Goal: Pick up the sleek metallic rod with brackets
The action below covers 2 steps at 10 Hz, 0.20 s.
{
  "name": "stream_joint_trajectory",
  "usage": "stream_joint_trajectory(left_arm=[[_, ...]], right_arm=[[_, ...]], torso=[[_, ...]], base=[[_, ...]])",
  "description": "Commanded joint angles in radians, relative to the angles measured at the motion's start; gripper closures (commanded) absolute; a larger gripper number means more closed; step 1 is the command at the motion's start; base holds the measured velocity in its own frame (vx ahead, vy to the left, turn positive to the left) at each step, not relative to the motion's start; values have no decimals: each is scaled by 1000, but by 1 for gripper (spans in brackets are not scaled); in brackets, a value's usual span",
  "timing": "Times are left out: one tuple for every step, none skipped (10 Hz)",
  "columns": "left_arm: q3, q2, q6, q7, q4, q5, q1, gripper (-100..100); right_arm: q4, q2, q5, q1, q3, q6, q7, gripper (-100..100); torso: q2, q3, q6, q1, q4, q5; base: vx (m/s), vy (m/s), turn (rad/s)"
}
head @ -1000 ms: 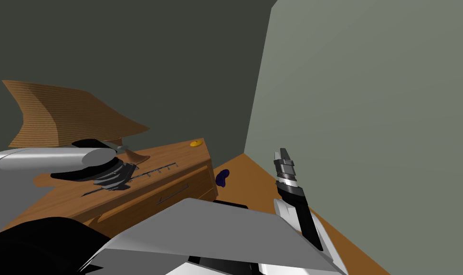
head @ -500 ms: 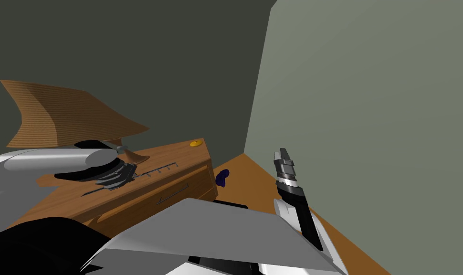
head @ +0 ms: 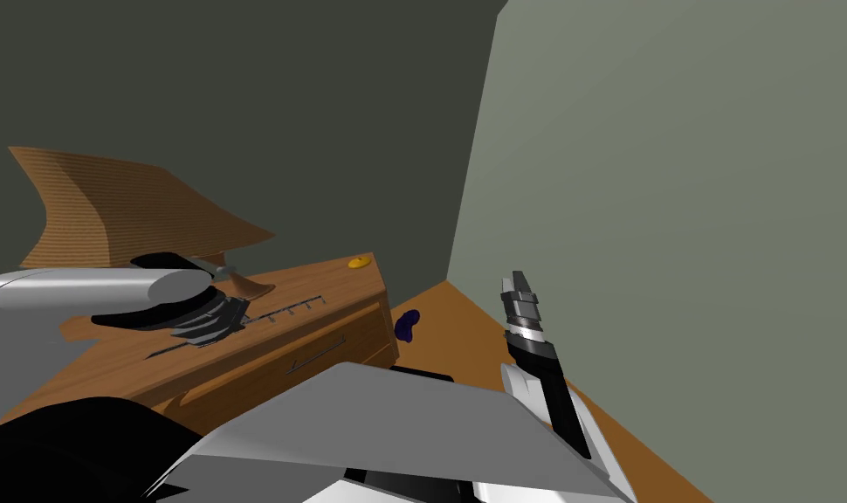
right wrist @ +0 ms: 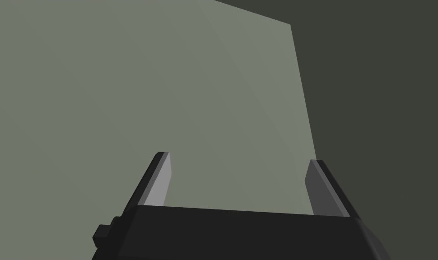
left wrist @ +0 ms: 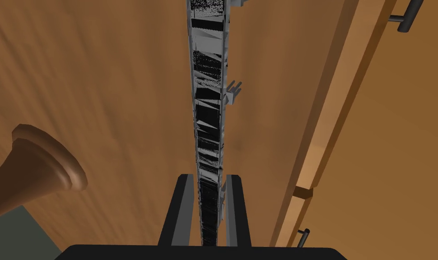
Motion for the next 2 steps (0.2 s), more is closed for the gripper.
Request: stream_joint_trajectory(left_arm=[[0, 0, 0, 0, 0, 0, 0, 100], [1, 1, 5, 3, -2, 1, 0, 0]], right_arm=[[0, 0, 0, 0, 0, 0, 0, 0], [0, 0, 0, 0, 0, 0, 0, 0]], torso=[[0, 0, 0, 0, 0, 0], [0, 0, 0, 0, 0, 0]], base=[[0, 0, 0], [0, 0, 0]])
